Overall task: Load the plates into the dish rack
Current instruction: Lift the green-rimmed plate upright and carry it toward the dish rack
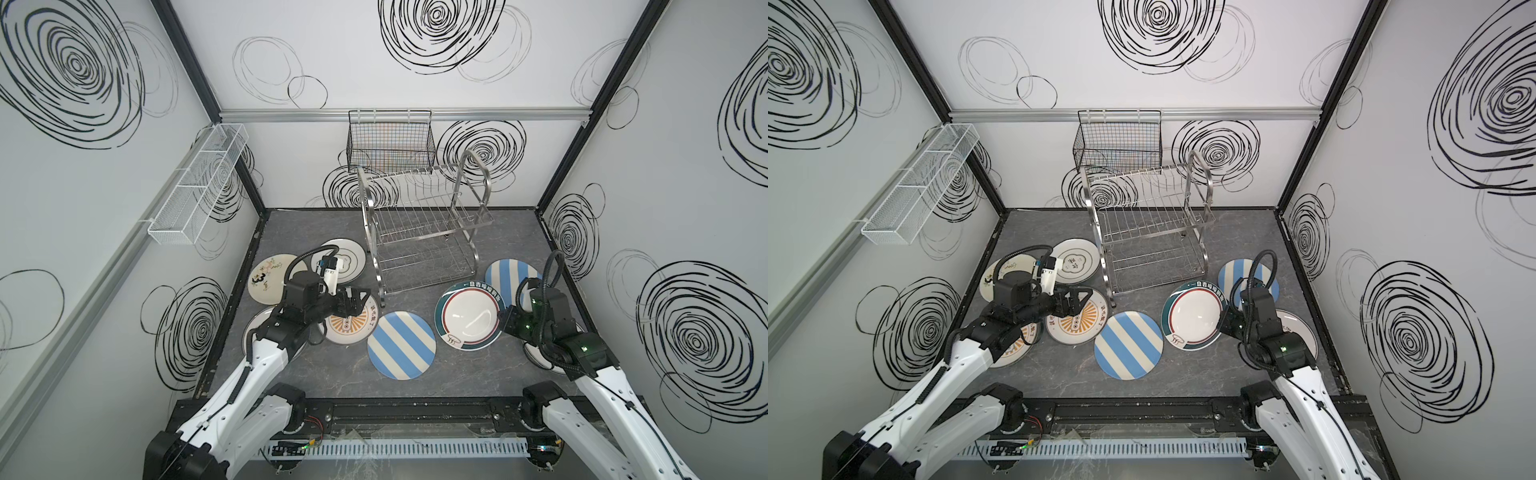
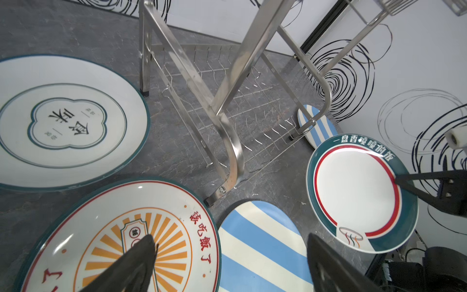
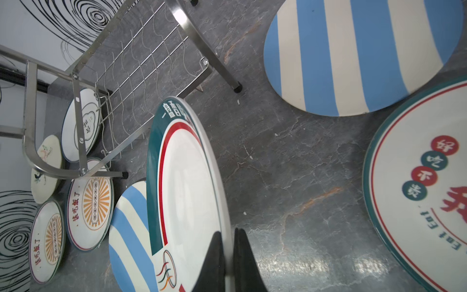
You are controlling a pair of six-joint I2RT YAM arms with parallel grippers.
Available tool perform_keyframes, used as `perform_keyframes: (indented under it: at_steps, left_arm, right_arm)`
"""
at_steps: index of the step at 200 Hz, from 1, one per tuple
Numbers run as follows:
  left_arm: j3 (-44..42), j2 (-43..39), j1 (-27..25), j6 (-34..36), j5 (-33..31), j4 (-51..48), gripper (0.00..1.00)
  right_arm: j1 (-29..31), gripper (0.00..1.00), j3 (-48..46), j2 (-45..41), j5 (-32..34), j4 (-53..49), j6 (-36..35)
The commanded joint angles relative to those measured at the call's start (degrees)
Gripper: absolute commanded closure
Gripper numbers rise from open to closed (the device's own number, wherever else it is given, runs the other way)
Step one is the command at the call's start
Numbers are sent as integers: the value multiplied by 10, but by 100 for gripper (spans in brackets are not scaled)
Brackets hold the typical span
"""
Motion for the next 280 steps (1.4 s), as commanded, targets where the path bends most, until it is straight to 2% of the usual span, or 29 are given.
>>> perform_keyframes:
  at_steps: [1,53,106,153,175,234,280]
  left_arm:
    - [41,9,8,25,-3,23,4]
    - [69,39,39,42,8,24,4]
    - [60,51,55,39,28,32,4]
    - [58,51,52,36,28,29,4]
    - [59,56,54,31,39,34,4]
    - [50,55,52,16,61,49,4]
    - [45,53,39,17,59,46,4]
  right_arm:
    - [0,100,52,-6,-23,-16,-31]
    - [-1,100,147,12,-33,-39,-94]
    - [0,100,276,68,-33,-54,-155]
    - [0,100,354,117,-114,-40,-168]
    - [0,100,395,140,-122,-42,-174]
    - [0,100,538,239,-66,-13,-177]
    - [4,100,680,327,83,19,-193]
